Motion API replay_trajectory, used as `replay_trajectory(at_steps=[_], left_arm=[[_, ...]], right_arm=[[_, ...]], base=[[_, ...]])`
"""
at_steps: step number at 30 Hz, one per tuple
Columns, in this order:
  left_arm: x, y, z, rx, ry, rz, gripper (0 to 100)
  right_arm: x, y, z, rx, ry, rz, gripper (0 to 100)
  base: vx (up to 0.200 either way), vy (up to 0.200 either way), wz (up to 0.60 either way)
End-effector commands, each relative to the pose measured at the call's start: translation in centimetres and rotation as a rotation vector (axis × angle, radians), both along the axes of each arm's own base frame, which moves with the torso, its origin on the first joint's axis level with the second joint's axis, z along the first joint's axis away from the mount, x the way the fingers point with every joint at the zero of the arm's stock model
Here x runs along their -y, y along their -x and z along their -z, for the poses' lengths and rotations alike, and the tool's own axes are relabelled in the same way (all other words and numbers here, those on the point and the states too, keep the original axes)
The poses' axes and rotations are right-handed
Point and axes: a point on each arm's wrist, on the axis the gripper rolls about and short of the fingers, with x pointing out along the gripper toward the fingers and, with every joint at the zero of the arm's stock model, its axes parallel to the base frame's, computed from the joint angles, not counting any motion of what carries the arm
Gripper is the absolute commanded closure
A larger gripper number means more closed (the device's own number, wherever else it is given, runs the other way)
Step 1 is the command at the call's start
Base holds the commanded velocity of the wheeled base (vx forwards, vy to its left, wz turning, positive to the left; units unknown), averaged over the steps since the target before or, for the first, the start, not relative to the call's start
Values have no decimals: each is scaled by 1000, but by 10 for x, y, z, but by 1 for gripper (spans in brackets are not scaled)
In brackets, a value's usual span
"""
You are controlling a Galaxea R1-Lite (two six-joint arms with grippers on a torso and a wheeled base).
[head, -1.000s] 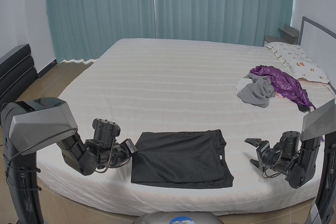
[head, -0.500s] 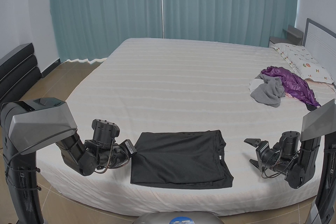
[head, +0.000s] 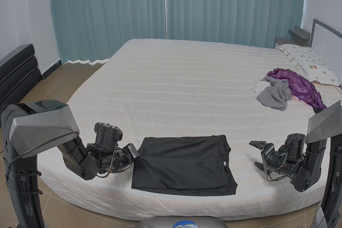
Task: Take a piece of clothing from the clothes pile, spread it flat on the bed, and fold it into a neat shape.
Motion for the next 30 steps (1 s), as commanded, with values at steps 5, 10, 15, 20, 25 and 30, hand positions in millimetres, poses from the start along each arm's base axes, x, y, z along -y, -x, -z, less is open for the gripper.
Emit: replay_trajectory(at_steps=[5, 10, 15, 20, 25, 30], left_arm=[[-1, 3, -6, 3, 16, -11, 0], [-3, 2, -13, 4, 56, -44, 0], [-11, -1, -24, 10, 119, -104, 0], [-26, -1, -60, 52, 257, -144, 0], [-41, 14, -111, 189, 307, -165, 0], [-59, 48, -171, 379, 339, -160, 0]], right_arm=[[0, -1, -1, 15, -2, -1, 0], [0, -1, -1, 15, -2, 1, 0], [1, -1, -2, 16, -6, 6, 0], [10, -1, -22, 84, -8, 37, 0], [17, 21, -78, 272, 36, 40, 0], [22, 59, -132, 524, 196, 12, 0]], base=[[0, 0, 0], [0, 0, 0], [0, 0, 0], [0, 0, 0], [0, 0, 0], [0, 0, 0]])
